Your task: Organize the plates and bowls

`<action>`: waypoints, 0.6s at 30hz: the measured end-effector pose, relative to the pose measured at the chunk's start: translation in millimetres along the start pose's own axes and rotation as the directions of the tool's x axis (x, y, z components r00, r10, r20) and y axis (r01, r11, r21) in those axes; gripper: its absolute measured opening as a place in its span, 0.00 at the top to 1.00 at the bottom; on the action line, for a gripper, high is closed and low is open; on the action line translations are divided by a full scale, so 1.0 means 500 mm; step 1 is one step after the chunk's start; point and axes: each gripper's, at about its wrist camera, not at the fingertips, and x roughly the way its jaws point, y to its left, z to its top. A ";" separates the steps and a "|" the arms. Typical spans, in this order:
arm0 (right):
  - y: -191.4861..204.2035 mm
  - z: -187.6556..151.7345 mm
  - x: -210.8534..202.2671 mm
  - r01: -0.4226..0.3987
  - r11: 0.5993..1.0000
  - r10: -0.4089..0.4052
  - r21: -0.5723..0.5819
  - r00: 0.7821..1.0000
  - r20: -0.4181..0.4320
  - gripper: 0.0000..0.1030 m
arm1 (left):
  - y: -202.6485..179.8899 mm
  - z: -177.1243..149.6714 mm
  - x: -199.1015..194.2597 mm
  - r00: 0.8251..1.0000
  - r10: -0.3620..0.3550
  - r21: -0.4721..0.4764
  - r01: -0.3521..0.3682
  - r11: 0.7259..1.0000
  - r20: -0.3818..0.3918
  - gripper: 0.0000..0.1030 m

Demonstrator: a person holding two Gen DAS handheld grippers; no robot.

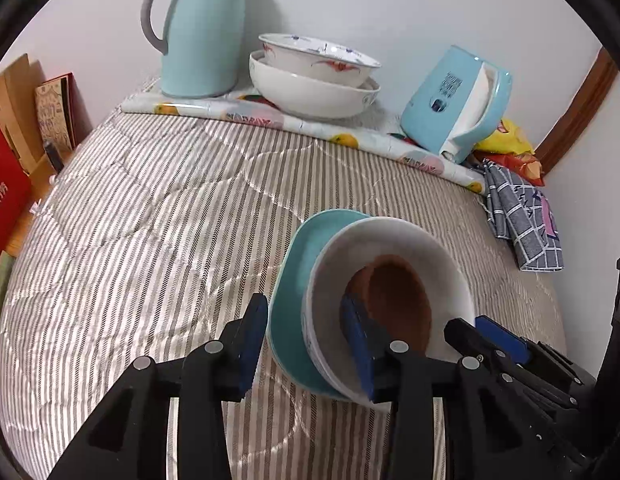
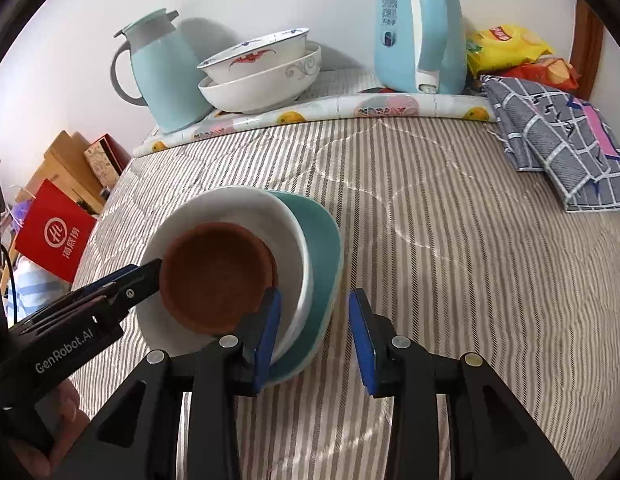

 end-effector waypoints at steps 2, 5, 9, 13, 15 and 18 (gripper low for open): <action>-0.001 -0.005 -0.017 0.002 1.000 -0.002 -0.005 1.000 0.010 0.59 | -0.006 -0.006 -0.018 1.000 -0.004 0.002 0.004 1.000 0.013 0.63; -0.002 -0.015 -0.051 0.032 0.999 -0.031 -0.020 0.999 0.035 0.55 | -0.016 -0.016 -0.044 0.999 -0.006 0.009 0.005 1.000 0.033 0.63; -0.014 -0.032 -0.105 0.075 0.997 -0.073 -0.029 0.995 0.068 0.53 | -0.038 -0.034 -0.080 0.998 -0.020 0.027 0.019 0.999 0.059 0.62; -0.037 -0.054 -0.168 0.107 0.994 -0.105 -0.011 0.988 0.114 0.50 | -0.062 -0.057 -0.121 0.996 -0.039 0.043 0.035 0.998 0.086 0.60; -0.052 -0.065 -0.195 0.125 0.992 -0.125 0.007 0.983 0.134 0.50 | -0.076 -0.066 -0.138 0.994 -0.045 0.054 0.040 0.998 0.097 0.57; -0.078 -0.083 -0.231 0.134 0.990 -0.137 0.031 0.979 0.150 0.49 | -0.100 -0.088 -0.169 0.990 -0.061 0.062 0.054 0.997 0.126 0.56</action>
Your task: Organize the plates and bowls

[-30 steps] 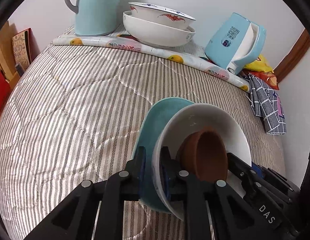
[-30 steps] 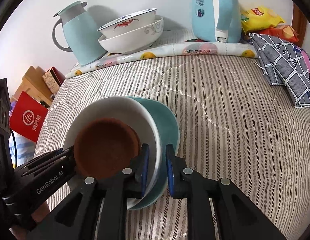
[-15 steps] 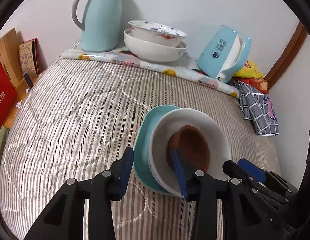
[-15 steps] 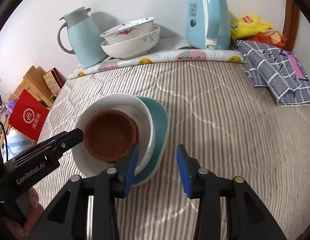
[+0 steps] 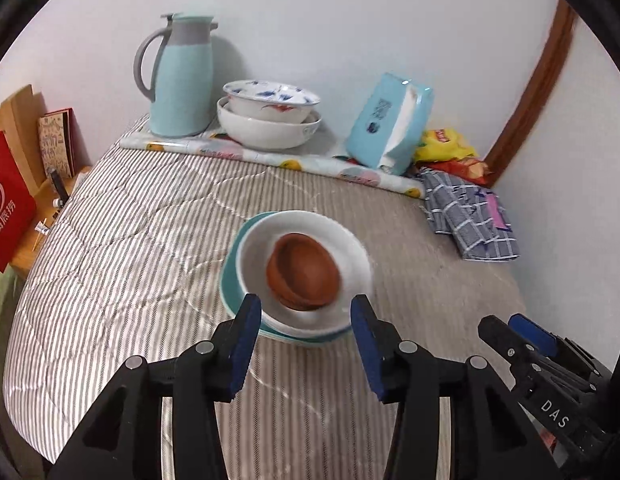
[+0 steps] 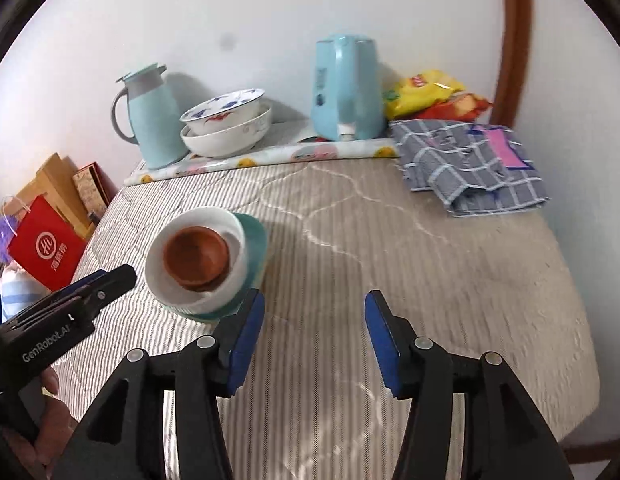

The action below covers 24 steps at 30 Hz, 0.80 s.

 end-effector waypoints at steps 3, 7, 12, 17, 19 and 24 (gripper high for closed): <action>-0.032 -0.016 -0.036 0.026 0.999 -0.026 0.022 0.999 0.018 0.49 | -0.029 -0.018 -0.027 1.000 -0.006 0.005 0.006 1.000 0.028 0.51; -0.064 -0.036 -0.078 0.030 0.999 -0.031 0.042 0.999 0.039 0.49 | -0.070 -0.040 -0.056 0.998 -0.011 0.022 0.010 1.000 0.060 0.40; -0.095 -0.070 -0.131 0.034 0.998 -0.038 0.054 0.997 0.067 0.41 | -0.124 -0.068 -0.095 0.995 -0.005 0.058 -0.001 0.998 0.096 0.31; -0.122 -0.104 -0.178 0.048 0.997 -0.055 0.061 0.991 0.120 0.14 | -0.157 -0.103 -0.131 0.990 0.015 0.074 -0.025 0.997 0.142 0.19; -0.131 -0.114 -0.192 0.045 0.997 -0.054 0.067 0.989 0.137 0.10 | -0.166 -0.114 -0.140 0.988 0.026 0.079 -0.039 0.996 0.149 0.14; -0.140 -0.143 -0.210 0.065 0.997 -0.070 0.044 0.989 0.134 0.09 | -0.182 -0.135 -0.151 0.988 0.039 0.085 -0.052 0.995 0.147 0.12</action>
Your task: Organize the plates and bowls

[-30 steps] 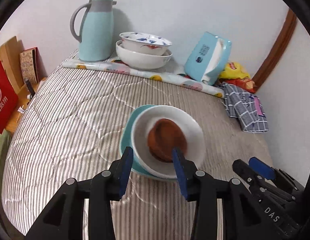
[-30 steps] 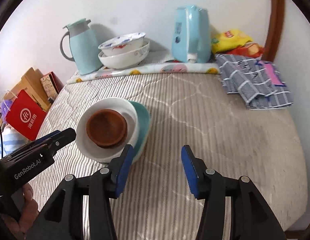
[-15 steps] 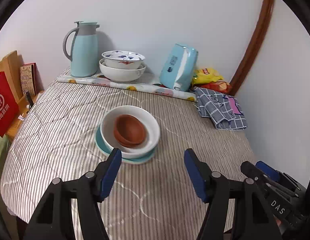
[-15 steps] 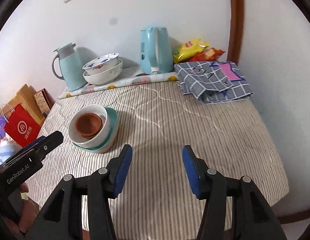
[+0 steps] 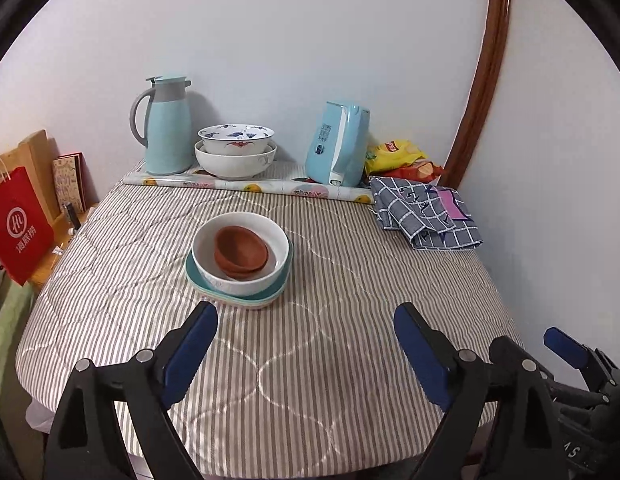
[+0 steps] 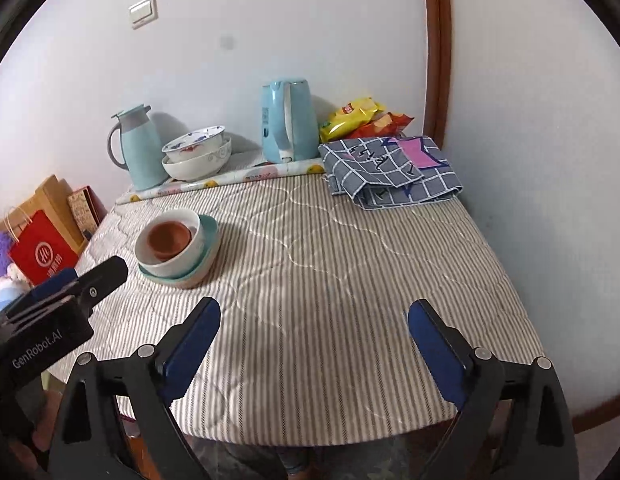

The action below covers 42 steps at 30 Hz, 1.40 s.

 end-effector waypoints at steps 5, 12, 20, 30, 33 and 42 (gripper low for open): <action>-0.003 -0.023 -0.013 0.010 1.000 -0.010 -0.019 1.000 0.001 0.09 | -0.010 -0.019 -0.010 1.000 0.024 0.024 -0.024 0.999 0.004 0.10; -0.008 -0.034 -0.040 0.010 1.000 -0.009 -0.014 1.000 0.022 0.09 | -0.005 -0.034 -0.024 0.999 0.041 0.024 -0.041 0.999 0.004 0.10; -0.002 -0.037 -0.061 0.009 1.000 -0.008 -0.021 0.999 0.043 0.09 | -0.001 -0.038 -0.042 0.999 0.048 0.017 -0.048 0.999 0.013 0.10; 0.002 -0.038 -0.072 0.010 1.000 -0.008 -0.021 0.999 0.053 0.09 | -0.001 -0.037 -0.051 0.999 0.047 0.016 -0.048 0.999 0.016 0.10; 0.001 -0.036 -0.072 0.010 1.000 -0.009 -0.017 0.998 0.055 0.09 | -0.002 -0.037 -0.051 0.999 0.042 0.015 -0.042 0.999 0.014 0.10; -0.007 -0.036 -0.076 0.014 1.000 -0.014 -0.005 0.998 0.057 0.09 | -0.015 -0.038 -0.051 0.999 0.036 0.028 -0.037 0.999 0.010 0.10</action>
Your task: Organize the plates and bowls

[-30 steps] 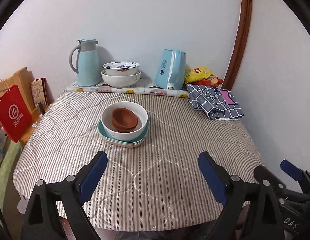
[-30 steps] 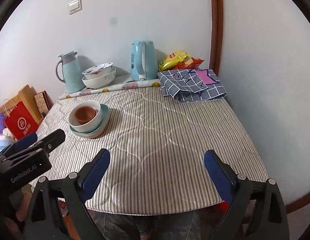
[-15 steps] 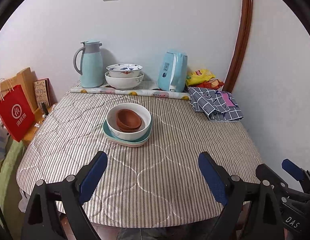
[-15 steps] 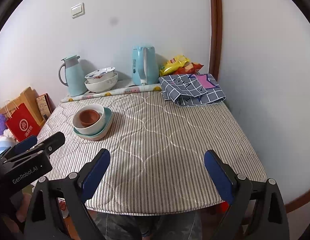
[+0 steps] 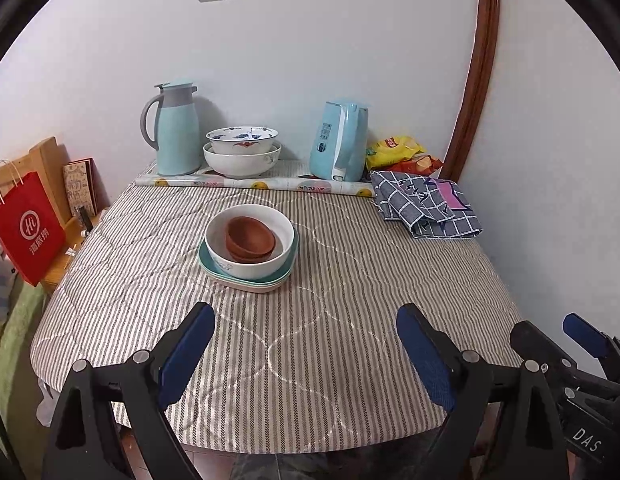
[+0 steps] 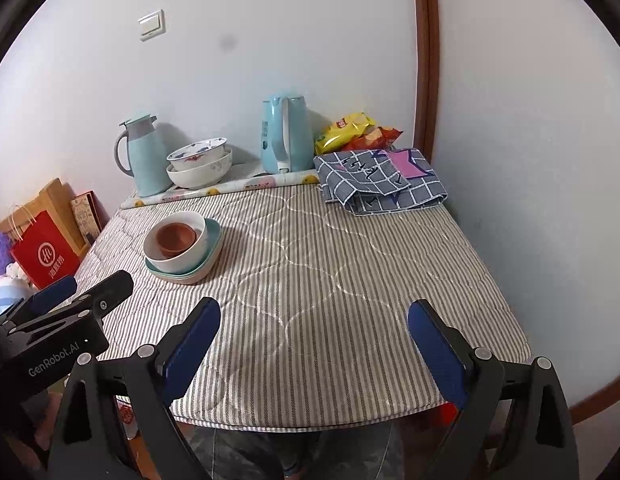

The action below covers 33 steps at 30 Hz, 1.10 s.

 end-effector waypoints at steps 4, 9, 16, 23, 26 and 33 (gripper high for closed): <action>-0.004 0.002 -0.001 0.001 1.000 -0.001 0.002 1.000 0.002 0.09 | -0.005 0.000 0.001 1.000 0.000 0.006 0.000 1.000 0.000 0.10; -0.008 0.004 -0.005 0.001 1.000 -0.001 0.004 1.000 0.006 0.09 | -0.006 0.000 0.001 1.000 0.002 0.006 -0.002 1.000 0.001 0.10; -0.010 0.003 -0.007 0.000 1.000 0.000 0.005 1.000 0.009 0.09 | -0.009 0.001 0.000 1.000 0.000 0.011 0.000 1.000 0.001 0.10; -0.010 0.003 -0.008 0.000 1.000 0.000 0.006 1.000 0.011 0.09 | -0.010 0.001 -0.001 1.000 0.000 0.011 0.000 1.000 0.001 0.10; -0.010 0.003 -0.010 0.000 1.000 0.000 0.009 1.000 0.013 0.09 | -0.010 0.002 -0.001 1.000 0.000 0.011 0.000 1.000 0.001 0.10; -0.008 0.004 -0.013 -0.001 1.000 0.001 0.008 1.000 0.017 0.09 | -0.009 0.002 -0.002 1.000 -0.002 0.013 0.002 1.000 0.002 0.10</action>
